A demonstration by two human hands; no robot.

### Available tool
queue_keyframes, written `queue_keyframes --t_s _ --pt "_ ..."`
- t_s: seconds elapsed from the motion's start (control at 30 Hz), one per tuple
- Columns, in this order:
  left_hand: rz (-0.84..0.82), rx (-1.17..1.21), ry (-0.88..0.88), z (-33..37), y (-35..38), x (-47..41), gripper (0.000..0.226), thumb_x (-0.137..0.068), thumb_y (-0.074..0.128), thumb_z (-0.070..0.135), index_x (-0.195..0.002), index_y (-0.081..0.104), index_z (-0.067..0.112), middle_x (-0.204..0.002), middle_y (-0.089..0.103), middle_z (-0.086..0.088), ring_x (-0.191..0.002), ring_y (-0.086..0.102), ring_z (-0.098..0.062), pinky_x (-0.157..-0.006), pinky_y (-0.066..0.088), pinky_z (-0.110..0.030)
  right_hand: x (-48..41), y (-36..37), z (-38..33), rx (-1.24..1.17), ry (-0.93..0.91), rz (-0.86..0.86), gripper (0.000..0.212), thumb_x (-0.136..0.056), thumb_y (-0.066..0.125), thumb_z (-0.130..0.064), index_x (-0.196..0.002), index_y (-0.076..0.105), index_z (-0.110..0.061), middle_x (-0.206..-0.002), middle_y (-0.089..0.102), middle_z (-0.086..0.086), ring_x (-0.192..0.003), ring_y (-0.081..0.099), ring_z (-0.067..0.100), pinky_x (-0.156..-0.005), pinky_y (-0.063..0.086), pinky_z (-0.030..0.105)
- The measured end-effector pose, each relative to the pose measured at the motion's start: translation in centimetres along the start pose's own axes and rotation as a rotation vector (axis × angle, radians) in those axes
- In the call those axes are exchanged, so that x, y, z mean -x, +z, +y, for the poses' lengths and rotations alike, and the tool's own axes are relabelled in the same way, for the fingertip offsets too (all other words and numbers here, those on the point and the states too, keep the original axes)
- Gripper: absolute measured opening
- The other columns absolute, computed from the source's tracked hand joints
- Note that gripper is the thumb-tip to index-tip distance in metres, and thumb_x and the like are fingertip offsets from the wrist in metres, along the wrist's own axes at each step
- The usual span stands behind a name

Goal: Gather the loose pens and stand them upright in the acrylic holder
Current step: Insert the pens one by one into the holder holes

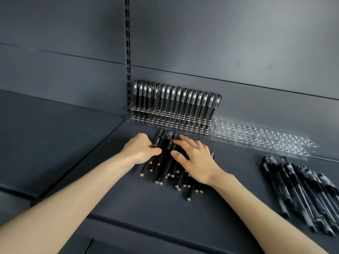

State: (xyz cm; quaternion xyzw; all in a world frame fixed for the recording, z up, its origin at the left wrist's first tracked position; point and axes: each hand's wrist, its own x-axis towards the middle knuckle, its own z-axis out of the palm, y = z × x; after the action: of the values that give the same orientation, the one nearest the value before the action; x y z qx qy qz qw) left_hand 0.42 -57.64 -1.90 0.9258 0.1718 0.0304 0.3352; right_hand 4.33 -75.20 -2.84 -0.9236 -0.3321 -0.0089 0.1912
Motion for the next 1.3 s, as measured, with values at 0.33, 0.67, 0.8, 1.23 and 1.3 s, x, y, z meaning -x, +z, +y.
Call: queue_keyframes --t_s 0.33,0.67,0.8,1.23,1.3 --pt "0.042 0.068 0.143 -0.8 0.3 2.1 0.031 -0.101 0.033 0.028 -0.083 0.046 0.006 -0.087 0.057 -0.007 -0.070 0.048 -0.016 -0.062 0.036 -0.028 0.3 0.0 0.4 -0.050 -0.021 0.061 0.050 -0.098 0.036 -0.047 -0.144 0.034 -0.028 -0.156 0.023 -0.005 -0.144 0.013 0.020 -0.115 0.004 0.038" --pt "-0.096 0.547 0.480 0.1 -1.4 4.5 0.012 -0.095 0.052 0.018 -0.098 0.061 0.011 -0.069 0.063 -0.002 -0.052 0.052 -0.017 -0.048 0.046 -0.027 -0.6 -3.1 -3.3 -0.972 -0.107 0.378 0.010 -0.090 0.061 -0.015 -0.090 0.053 -0.020 -0.077 0.066 -0.005 -0.074 0.065 0.012 -0.077 0.053 0.025" --pt "-0.132 0.641 0.470 -0.1 -2.0 2.7 0.015 -0.093 0.056 0.016 -0.099 0.065 0.005 -0.070 0.067 -0.003 -0.057 0.059 -0.015 -0.044 0.049 -0.028 -2.6 -3.7 -3.6 -1.037 -0.073 0.386 0.006 -0.095 0.052 -0.008 -0.099 0.057 -0.008 -0.078 0.063 0.005 -0.077 0.065 0.014 -0.079 0.054 0.031" --pt "0.221 0.426 0.484 -2.7 -5.8 -8.6 0.034 -0.102 0.037 0.030 -0.078 0.048 0.009 -0.066 0.053 -0.008 -0.046 0.038 -0.007 -0.044 0.032 -0.017 -12.7 -4.3 -4.0 -0.436 -0.043 0.821 0.045 -0.093 0.058 -0.011 -0.134 0.042 -0.020 -0.083 0.056 -0.008 -0.079 0.063 0.019 -0.071 0.048 0.017" --pt "0.226 0.437 0.497 -2.4 -5.9 -9.8 0.030 -0.102 0.035 0.026 -0.081 0.046 0.007 -0.067 0.053 -0.011 -0.047 0.038 -0.007 -0.044 0.033 -0.017 -14.0 -4.2 -4.0 -0.395 -0.023 0.855 0.045 -0.093 0.057 -0.012 -0.135 0.042 -0.019 -0.083 0.056 -0.011 -0.079 0.063 0.016 -0.071 0.048 0.014"
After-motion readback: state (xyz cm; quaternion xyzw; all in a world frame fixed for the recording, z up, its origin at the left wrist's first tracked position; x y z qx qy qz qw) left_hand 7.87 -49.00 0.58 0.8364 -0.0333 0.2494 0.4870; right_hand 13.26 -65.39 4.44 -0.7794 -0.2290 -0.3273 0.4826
